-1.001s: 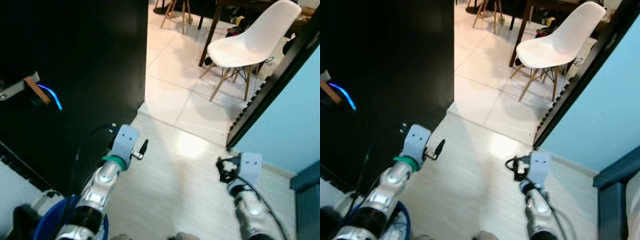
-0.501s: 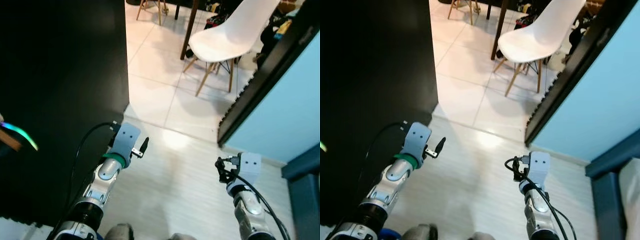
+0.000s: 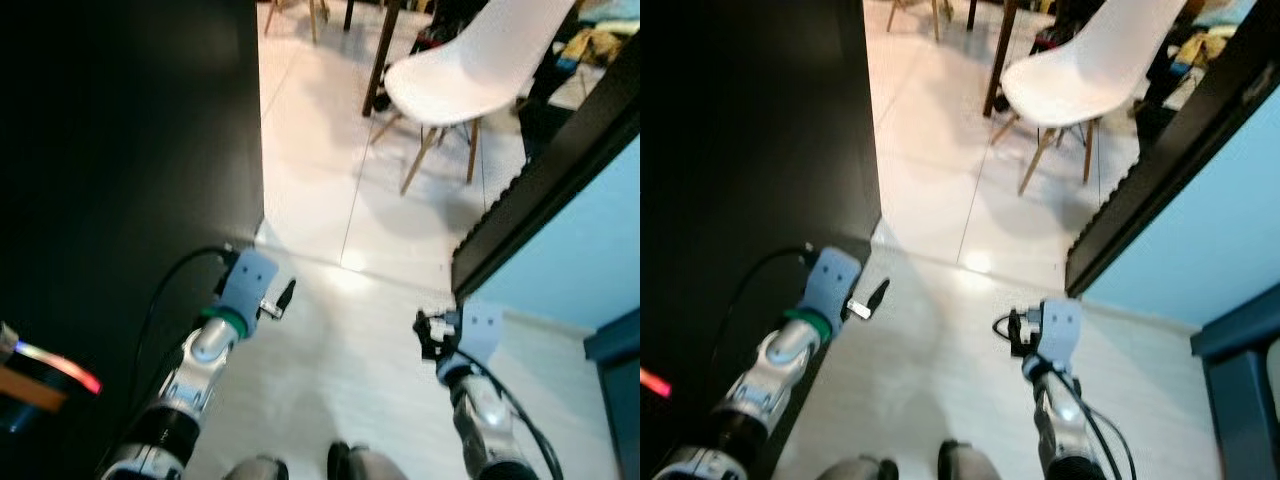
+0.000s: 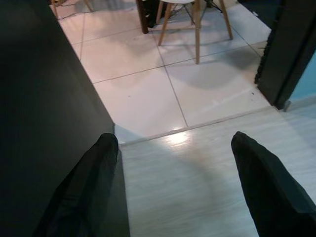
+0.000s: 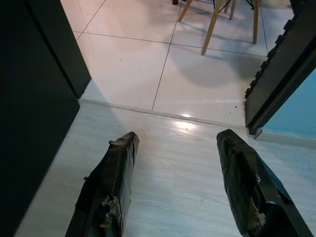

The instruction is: Clean up the room

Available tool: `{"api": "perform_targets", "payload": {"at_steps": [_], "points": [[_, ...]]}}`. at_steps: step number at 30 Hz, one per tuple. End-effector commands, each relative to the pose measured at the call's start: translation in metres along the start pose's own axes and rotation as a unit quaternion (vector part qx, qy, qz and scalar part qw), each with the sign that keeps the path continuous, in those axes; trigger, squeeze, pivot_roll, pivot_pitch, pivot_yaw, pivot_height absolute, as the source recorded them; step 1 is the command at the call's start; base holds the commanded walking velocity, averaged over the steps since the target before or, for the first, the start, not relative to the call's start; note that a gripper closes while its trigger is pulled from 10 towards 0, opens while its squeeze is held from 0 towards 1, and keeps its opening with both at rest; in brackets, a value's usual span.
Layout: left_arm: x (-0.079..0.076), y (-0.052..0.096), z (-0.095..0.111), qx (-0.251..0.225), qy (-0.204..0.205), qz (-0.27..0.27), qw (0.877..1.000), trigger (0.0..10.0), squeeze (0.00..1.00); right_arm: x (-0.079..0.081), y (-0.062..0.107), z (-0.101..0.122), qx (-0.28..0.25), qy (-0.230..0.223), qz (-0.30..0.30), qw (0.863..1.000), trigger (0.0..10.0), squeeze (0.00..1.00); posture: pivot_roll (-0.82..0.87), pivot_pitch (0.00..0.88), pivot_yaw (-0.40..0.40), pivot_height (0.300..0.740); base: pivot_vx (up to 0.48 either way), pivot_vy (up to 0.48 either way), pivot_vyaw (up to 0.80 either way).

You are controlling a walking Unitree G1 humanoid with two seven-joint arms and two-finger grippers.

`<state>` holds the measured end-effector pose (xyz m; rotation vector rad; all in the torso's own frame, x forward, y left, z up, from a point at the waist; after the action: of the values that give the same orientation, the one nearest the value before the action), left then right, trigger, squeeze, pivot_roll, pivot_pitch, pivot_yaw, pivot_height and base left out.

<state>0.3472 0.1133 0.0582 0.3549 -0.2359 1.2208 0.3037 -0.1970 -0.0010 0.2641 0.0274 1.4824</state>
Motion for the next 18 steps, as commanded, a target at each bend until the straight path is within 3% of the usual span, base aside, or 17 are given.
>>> {"api": "perform_targets", "payload": {"at_steps": [1,6,18], "points": [[-0.0063,0.001,-0.0025,0.002,-0.003,-0.009,1.0,10.0,0.0,-0.0045,0.0039,-0.0065,0.01,-0.001,-0.009,1.0,10.0,0.0,0.04,0.034,0.0,0.74,0.0,0.0,0.0],[-0.0068,0.001,-0.0011,-0.002,-0.002,-0.01,1.0,10.0,0.0,-0.0044,0.0039,-0.0068,0.01,-0.001,-0.009,1.0,10.0,0.0,0.04,0.034,0.0,0.74,0.213,-0.26,0.0],[-0.0069,0.0007,-0.0011,-0.003,-0.002,-0.009,1.0,10.0,0.0,-0.0034,0.0036,-0.0075,0.012,-0.001,-0.008,1.0,10.0,0.0,0.04,0.034,0.0,0.74,0.381,-0.254,0.0]]}}
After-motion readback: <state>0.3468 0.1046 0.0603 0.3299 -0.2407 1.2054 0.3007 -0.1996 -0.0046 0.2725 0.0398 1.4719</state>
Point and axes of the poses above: a point about 5 cm out from each wrist's last joint towards the gripper, its own y axis pointing back from the gripper into the wrist, its own z axis along the axis of the wrist's last joint, x = y × z, the point moved 4 cm from there along -y, pointing out of the wrist towards the gripper, and after that the axes turned 6 degrees about -y, right-handed, at the moved point
